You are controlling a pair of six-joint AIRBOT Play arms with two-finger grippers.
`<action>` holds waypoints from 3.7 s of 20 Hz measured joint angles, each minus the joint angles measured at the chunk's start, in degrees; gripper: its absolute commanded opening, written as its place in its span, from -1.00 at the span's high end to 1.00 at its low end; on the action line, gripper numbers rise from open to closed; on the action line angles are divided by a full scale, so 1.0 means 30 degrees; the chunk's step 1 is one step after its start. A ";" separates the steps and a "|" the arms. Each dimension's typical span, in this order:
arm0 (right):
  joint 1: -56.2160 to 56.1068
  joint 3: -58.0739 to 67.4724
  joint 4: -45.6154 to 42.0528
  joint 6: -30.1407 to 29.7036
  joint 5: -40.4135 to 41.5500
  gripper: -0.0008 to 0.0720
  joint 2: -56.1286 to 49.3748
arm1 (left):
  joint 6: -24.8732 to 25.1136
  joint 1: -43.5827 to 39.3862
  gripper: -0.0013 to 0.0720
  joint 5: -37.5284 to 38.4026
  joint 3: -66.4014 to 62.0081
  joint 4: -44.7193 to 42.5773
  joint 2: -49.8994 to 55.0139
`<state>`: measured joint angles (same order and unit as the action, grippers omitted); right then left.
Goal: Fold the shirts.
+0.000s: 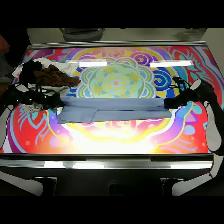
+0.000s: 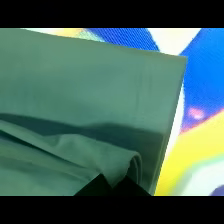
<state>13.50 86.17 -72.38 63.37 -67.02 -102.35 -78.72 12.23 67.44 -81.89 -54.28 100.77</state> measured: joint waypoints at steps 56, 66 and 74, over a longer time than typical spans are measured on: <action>-0.8109 0.0000 1.2509 -0.1260 0.0051 0.83 0.6586 | -0.1647 -0.5960 0.89 -0.8211 0.0699 0.3985 -0.7978; -1.3151 0.0000 1.9322 -0.1836 0.5727 -0.75 -0.0481 | -0.2076 -0.1566 0.88 -0.5289 0.0896 0.1188 -1.2393; -0.8051 0.0000 1.2305 -0.1377 0.1443 -0.75 0.1100 | -0.2069 -0.1566 0.88 -0.5013 0.1617 -0.0109 -1.2633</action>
<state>-10.66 86.17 -35.46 59.24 -62.70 -99.04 -84.93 7.53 52.40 -77.03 -54.61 62.87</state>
